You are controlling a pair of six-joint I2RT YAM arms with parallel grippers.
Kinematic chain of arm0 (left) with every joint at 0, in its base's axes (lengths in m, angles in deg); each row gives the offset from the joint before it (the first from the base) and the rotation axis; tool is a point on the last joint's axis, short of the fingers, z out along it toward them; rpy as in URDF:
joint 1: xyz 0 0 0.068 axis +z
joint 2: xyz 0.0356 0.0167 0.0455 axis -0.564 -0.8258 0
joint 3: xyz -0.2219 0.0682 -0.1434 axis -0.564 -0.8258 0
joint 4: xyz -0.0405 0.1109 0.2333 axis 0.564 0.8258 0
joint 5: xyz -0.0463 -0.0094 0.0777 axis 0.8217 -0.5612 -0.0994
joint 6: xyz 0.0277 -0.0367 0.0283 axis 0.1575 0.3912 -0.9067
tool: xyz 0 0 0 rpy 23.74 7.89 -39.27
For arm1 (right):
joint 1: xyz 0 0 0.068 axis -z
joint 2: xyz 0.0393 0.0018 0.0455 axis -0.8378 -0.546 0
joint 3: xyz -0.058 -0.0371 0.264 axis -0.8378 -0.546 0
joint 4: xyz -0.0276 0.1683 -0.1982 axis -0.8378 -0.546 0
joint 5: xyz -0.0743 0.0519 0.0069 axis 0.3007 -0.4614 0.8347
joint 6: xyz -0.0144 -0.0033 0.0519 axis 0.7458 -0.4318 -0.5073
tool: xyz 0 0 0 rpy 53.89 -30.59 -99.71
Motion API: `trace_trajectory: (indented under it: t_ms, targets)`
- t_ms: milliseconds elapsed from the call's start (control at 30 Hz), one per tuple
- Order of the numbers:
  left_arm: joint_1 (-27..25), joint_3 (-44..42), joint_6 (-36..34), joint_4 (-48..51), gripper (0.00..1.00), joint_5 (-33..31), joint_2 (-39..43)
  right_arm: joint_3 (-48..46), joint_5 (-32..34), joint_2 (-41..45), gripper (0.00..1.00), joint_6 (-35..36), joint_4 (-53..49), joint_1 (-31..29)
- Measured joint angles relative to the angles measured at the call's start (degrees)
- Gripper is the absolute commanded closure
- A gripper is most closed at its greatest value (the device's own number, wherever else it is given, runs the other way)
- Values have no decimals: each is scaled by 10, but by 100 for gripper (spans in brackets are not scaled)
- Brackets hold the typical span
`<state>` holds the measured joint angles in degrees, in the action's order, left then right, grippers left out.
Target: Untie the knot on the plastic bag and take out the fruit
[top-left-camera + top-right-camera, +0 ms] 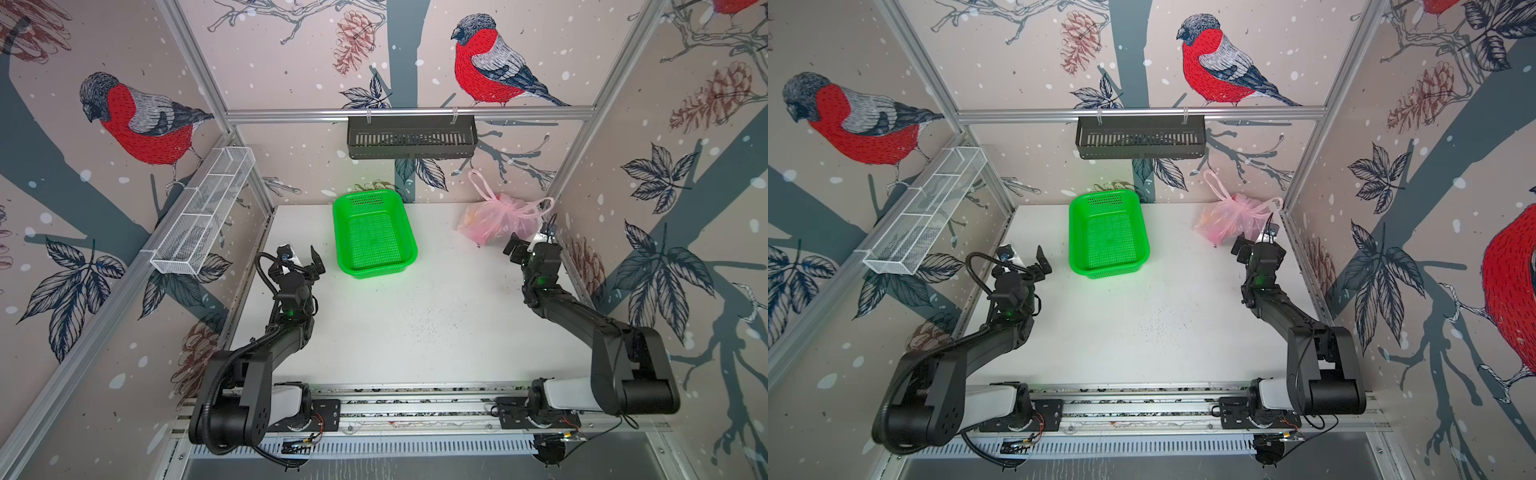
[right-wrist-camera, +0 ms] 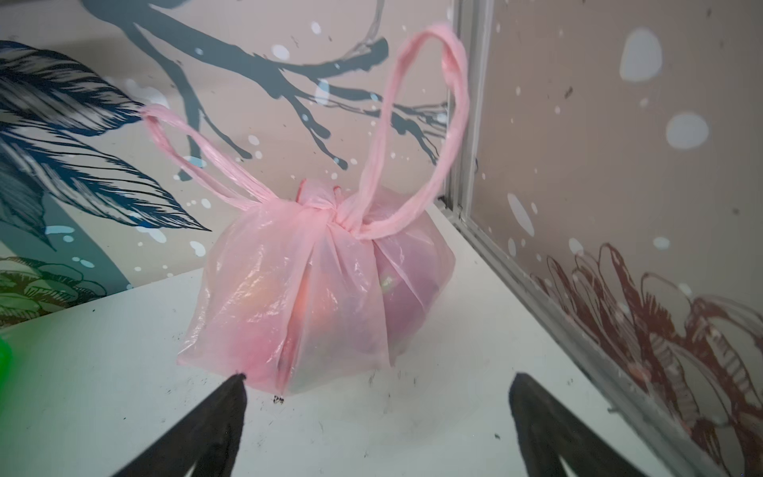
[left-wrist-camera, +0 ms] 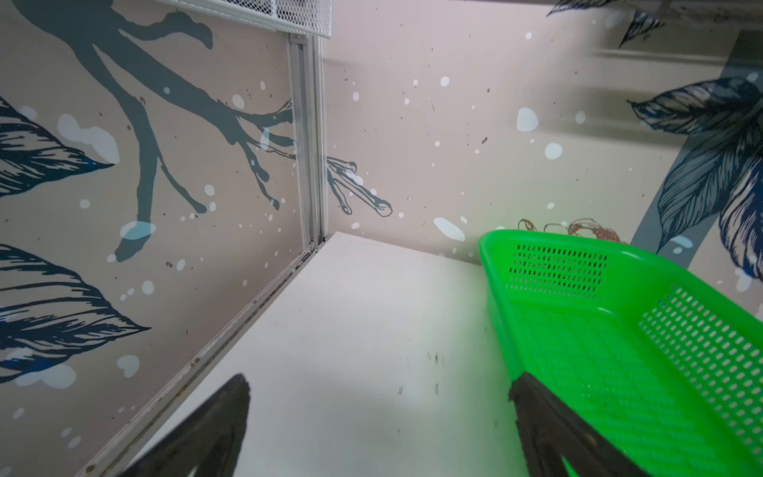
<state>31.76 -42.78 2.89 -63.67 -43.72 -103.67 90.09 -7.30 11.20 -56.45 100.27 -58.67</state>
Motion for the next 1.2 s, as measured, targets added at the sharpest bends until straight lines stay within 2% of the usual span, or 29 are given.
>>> trace_trajectory:
  t_ms: [167, 267, 500, 700, 933, 1100, 1200]
  targets:
    - [2, 68, 57, 165, 2, 6, 36, -5, -18, 63, 1, -91, -134, 17]
    - [2, 110, 81, 248, 2, 16, 37, -4, -43, 103, 1, -117, -190, 9]
    - [2, 182, 115, 362, 2, 70, -12, 9, -30, 158, 1, -108, -275, -89]
    - [2, 262, 136, 407, 2, 133, -98, 11, 5, 187, 1, -97, -300, -148]
    - [2, 327, 159, 423, 3, 232, -205, 11, 19, 198, 1, -82, -301, -175]
    - [-3, 364, 172, 425, 13, 271, -265, 11, 20, 198, 1, -82, -302, -182]
    - [-10, 389, 172, 424, 23, 285, -297, 7, 21, 198, 1, -82, -302, -186]
